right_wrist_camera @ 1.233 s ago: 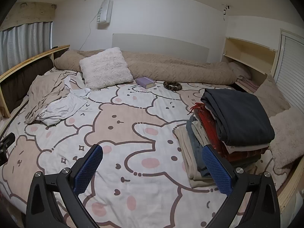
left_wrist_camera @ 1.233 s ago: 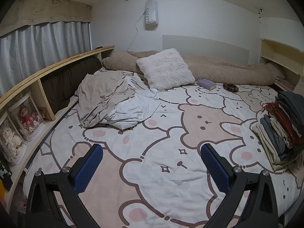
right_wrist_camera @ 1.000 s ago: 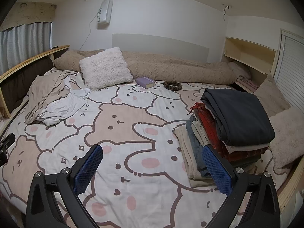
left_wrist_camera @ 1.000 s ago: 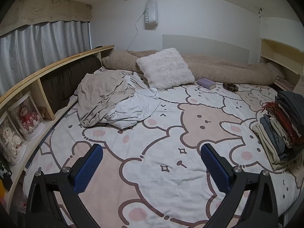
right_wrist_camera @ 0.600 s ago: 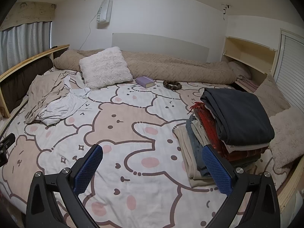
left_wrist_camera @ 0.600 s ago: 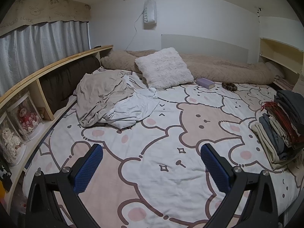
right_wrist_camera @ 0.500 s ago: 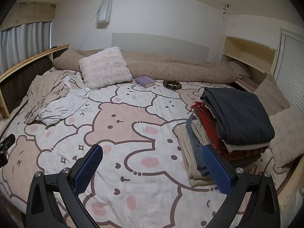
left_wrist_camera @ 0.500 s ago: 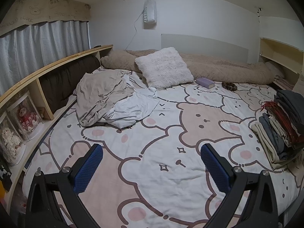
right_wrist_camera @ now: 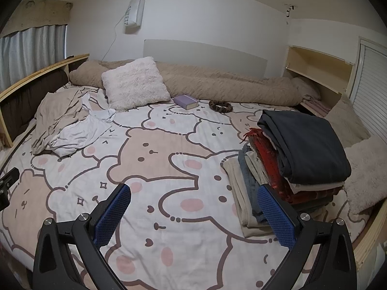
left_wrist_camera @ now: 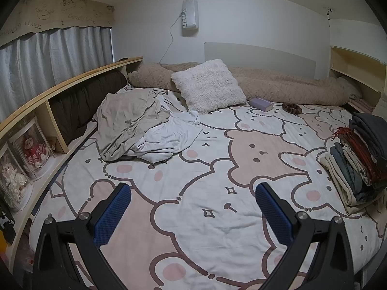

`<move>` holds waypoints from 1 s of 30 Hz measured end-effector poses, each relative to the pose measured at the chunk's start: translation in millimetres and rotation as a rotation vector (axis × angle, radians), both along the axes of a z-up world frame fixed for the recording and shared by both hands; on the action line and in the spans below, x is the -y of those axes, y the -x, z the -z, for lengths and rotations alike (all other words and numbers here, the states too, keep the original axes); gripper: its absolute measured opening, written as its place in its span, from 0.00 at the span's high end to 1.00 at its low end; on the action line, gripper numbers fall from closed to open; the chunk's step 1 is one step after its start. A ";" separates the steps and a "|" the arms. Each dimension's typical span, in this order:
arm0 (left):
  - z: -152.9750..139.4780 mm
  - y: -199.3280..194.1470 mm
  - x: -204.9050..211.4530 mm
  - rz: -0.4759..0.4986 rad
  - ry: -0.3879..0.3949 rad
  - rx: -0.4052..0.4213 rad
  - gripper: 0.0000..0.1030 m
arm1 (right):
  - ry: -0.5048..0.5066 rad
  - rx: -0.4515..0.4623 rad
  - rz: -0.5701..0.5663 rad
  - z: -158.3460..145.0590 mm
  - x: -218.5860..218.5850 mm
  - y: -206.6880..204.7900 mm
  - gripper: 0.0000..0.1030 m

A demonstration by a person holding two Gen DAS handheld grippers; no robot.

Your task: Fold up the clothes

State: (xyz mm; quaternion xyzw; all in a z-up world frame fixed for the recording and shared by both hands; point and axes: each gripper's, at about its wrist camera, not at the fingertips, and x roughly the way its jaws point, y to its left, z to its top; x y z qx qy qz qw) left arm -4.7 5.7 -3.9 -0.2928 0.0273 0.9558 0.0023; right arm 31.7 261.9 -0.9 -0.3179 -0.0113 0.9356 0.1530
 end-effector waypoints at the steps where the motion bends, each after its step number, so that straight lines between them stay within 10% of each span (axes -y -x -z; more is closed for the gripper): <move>1: 0.4 0.3 0.1 0.000 0.001 0.001 0.00 | 0.000 0.001 -0.001 0.3 0.1 0.3 0.00; 30: 1.0 6.2 6.6 0.008 -0.024 -0.021 0.00 | 0.000 0.021 -0.003 7.0 1.9 11.8 0.00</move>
